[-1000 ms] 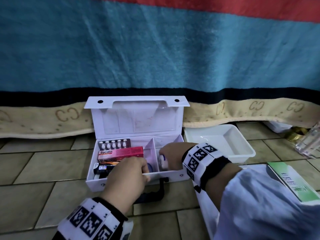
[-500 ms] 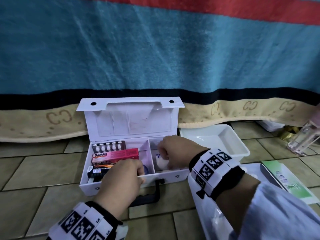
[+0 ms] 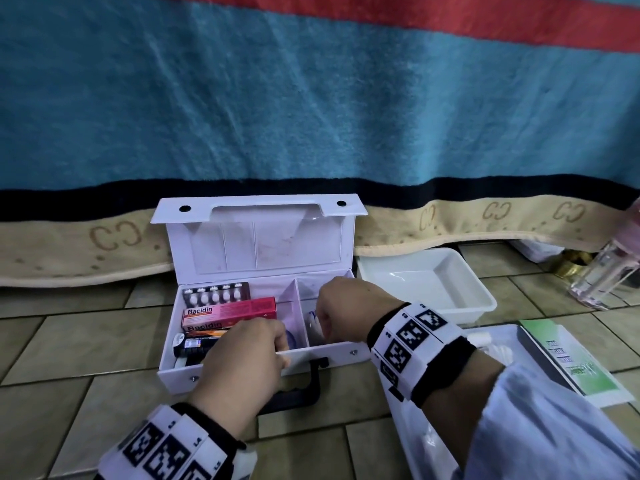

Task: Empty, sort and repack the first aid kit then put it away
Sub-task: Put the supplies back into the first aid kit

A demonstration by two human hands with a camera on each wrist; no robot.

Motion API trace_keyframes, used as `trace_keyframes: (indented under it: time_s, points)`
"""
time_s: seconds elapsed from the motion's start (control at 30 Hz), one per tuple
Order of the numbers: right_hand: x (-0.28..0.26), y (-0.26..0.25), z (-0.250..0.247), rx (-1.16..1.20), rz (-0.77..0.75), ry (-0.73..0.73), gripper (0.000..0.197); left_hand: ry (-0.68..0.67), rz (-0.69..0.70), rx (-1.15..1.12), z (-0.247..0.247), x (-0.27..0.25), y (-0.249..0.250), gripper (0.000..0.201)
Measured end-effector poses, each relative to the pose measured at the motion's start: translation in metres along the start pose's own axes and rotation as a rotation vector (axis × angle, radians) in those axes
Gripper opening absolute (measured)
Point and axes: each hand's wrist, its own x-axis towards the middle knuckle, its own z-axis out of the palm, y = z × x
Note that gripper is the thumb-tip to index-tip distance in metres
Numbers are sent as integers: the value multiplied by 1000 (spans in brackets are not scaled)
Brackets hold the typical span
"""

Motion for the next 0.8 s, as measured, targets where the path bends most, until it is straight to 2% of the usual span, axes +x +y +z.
trace_keyframes:
  time_s: [0.17,0.3,0.43,0.67,0.8]
  points:
    - [6,-6,7,-96,51,-24,19,-13,3,-12,1,0,-2,13]
    - [7,-6,9,-179,43,-45,27,-14,-5,-5,0,0,-1,17]
    - [12,-7,10,-344,-3,-150,33,-15,-11,10,0,2,-2,18]
    - [19,2,20,-250,55,-182,33,-18,-15,64,-2,5,0,11]
    - [19,6,21,-201,85,-188,36,-38,-14,60,-3,8,-4,19]
